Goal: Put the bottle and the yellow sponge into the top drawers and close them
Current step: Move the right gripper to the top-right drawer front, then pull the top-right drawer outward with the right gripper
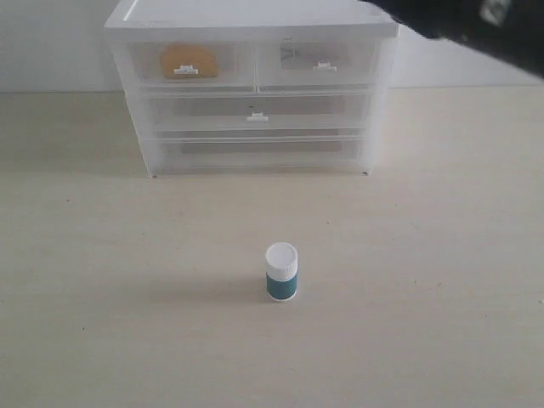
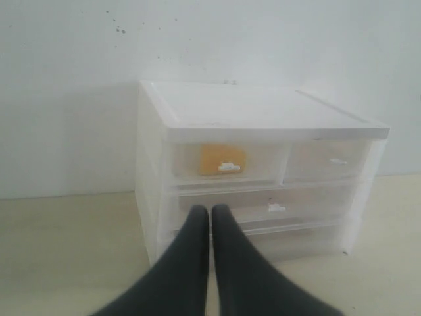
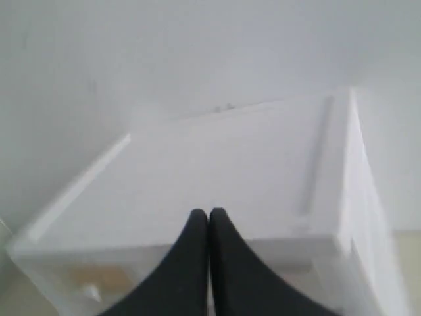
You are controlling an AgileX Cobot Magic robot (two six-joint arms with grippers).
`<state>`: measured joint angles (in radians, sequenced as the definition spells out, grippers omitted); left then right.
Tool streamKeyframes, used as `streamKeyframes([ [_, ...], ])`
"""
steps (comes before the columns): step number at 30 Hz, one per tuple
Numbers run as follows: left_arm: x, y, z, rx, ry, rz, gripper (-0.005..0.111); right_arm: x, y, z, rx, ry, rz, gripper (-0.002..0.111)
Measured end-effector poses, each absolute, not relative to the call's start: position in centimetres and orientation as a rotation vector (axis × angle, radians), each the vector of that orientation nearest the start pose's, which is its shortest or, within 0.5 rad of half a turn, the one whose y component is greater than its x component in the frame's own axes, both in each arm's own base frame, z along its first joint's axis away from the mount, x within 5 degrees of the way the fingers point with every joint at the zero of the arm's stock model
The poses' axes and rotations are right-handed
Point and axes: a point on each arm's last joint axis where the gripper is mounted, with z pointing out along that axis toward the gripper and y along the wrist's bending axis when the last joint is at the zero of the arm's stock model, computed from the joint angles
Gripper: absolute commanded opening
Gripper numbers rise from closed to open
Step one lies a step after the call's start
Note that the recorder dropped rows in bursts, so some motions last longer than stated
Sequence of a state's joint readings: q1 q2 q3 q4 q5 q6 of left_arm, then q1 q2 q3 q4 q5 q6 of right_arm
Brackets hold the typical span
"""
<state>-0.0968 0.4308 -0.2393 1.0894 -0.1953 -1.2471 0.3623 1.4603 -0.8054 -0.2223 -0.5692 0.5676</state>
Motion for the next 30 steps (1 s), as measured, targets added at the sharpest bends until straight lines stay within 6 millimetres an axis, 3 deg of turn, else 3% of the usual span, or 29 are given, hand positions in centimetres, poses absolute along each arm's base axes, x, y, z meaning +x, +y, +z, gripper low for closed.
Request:
streamKeyframes([
  [3,9.9,-2.5,27.1,0.079,1.592,-0.343,0.004,28.8,10.1,23.9,0.227,1.556,0.978,0.0],
  [7,9.9,-2.5,27.0,0.078,1.594,-0.345,0.004,29.4,11.0,20.4,0.349,1.626,1.213,0.005],
  [9,9.9,-2.5,27.0,0.078,1.594,-0.345,0.004,30.1,11.6,19.4,0.351,1.66,1.27,0.016],
  [13,9.9,-2.5,27.0,0.078,1.594,-0.345,0.004,31.4,12.3,18.7,0.391,1.675,1.344,0.047],
  [16,9.9,-2.5,27.0,0.078,1.594,-0.345,0.004,32.4,13.2,18.5,0.458,1.672,1.43,0.055],
  [23,9.9,-2.5,27.0,0.076,1.595,-0.343,0.004,35.6,14.4,17.2,0.641,1.674,1.581,0.055],
  [28,9.9,-2.5,27.0,0.075,1.596,-0.342,0.004,37.3,15.1,16.3,0.673,1.675,1.622,0.055],
  [30,9.9,-2.5,27.0,0.075,1.596,-0.342,0.004,37.5,15.3,16.1,0.669,1.681,1.63,0.047],
])
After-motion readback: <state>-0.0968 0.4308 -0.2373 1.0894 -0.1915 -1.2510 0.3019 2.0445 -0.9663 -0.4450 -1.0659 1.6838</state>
